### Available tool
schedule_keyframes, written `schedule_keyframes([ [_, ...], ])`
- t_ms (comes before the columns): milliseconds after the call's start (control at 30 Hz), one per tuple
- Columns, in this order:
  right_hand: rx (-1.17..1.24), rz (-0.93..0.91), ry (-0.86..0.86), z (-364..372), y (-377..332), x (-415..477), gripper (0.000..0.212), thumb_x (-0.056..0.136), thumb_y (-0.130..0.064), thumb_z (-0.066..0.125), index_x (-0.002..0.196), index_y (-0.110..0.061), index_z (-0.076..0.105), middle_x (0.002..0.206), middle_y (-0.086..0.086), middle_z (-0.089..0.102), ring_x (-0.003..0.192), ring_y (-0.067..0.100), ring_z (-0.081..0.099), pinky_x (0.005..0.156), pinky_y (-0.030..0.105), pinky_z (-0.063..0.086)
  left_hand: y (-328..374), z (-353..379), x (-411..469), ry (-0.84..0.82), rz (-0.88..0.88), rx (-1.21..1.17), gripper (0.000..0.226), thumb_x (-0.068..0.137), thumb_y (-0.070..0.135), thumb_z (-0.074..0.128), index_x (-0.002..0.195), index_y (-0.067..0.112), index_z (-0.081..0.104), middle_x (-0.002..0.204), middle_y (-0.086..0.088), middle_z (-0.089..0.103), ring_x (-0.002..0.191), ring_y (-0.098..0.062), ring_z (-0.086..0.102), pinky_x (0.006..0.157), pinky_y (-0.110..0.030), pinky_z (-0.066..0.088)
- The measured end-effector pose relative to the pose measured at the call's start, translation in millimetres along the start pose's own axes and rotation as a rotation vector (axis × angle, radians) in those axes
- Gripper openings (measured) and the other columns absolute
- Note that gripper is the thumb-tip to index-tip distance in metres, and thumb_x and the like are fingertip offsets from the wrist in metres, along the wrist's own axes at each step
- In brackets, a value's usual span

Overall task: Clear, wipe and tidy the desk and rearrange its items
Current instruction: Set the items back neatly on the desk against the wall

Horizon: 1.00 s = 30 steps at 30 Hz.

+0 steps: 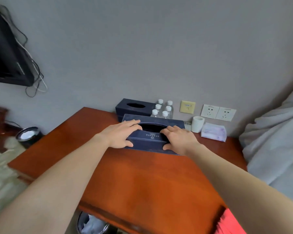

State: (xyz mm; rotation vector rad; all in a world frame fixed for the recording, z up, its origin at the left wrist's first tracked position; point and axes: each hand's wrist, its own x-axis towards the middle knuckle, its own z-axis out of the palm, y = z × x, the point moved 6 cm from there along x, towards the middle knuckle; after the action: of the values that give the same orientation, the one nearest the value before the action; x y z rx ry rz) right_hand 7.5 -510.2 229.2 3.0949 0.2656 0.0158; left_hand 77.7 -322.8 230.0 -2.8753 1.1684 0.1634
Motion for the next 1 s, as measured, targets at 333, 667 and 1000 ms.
schedule_keyframes([
  [333,0.034,0.027,-0.017,5.3,-36.3,168.2,0.058,0.094,-0.042,0.057,0.144,-0.021,0.035,0.137,-0.002,0.044,0.129,0.02,0.038,0.098,0.036,0.037,-160.2,-7.1,73.9,-0.049,0.017,-0.003,0.072,0.092,0.032,0.067,0.151,0.037,0.026,0.164,0.017,-0.002,0.152,-0.023,0.009,0.114,-0.042,0.035],
  [667,0.012,0.129,-0.019,15.0,-22.6,302.0,0.056,0.093,-0.04,0.059,0.141,-0.021,0.038,0.136,-0.003,0.045,0.128,0.019,0.039,0.1,0.036,0.037,-258.7,-9.1,181.0,0.012,0.12,0.001,0.067,0.092,0.025,0.066,0.149,0.03,0.03,0.165,0.012,0.0,0.152,-0.013,0.006,0.122,-0.037,0.021],
  [1000,-0.016,0.226,-0.086,48.2,16.9,374.4,0.055,0.093,-0.04,0.06,0.141,-0.022,0.037,0.136,-0.002,0.046,0.129,0.019,0.04,0.103,0.036,0.038,-296.2,21.3,280.5,-0.015,0.221,-0.043,0.07,0.092,0.021,0.068,0.15,0.027,0.029,0.166,0.007,0.0,0.152,-0.013,0.003,0.124,-0.035,0.012],
])
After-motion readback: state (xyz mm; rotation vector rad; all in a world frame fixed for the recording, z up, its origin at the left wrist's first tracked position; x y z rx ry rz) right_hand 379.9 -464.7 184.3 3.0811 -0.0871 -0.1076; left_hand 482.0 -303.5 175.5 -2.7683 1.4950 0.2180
